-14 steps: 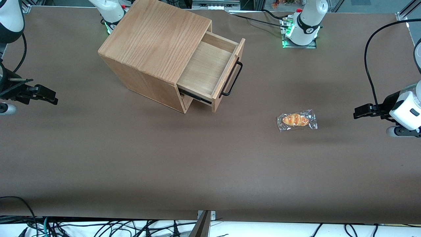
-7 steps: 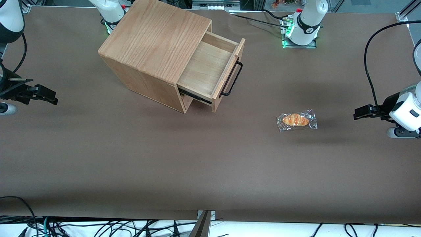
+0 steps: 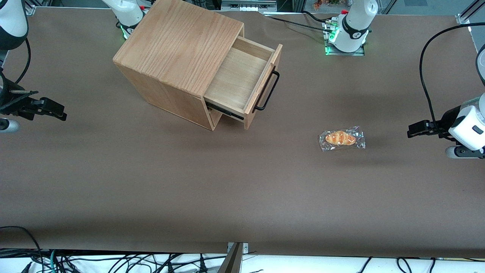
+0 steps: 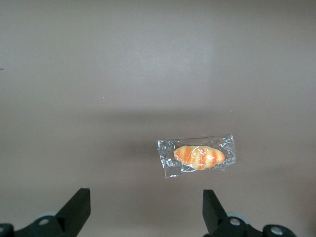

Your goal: Open top drawer with left arm

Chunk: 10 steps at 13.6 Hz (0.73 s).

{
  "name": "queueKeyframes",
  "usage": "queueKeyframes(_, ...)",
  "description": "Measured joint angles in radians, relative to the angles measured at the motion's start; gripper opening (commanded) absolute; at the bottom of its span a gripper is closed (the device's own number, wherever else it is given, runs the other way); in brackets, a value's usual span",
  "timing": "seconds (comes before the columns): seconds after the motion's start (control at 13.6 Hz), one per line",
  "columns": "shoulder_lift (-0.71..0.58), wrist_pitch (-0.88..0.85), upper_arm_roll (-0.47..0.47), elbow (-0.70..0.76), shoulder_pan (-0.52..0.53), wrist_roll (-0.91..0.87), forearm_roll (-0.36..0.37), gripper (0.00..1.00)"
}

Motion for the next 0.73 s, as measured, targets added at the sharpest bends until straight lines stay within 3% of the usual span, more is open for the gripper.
queueKeyframes(0.73, -0.004, -0.072, 0.001, 0.008, 0.001, 0.0, 0.0, 1.0)
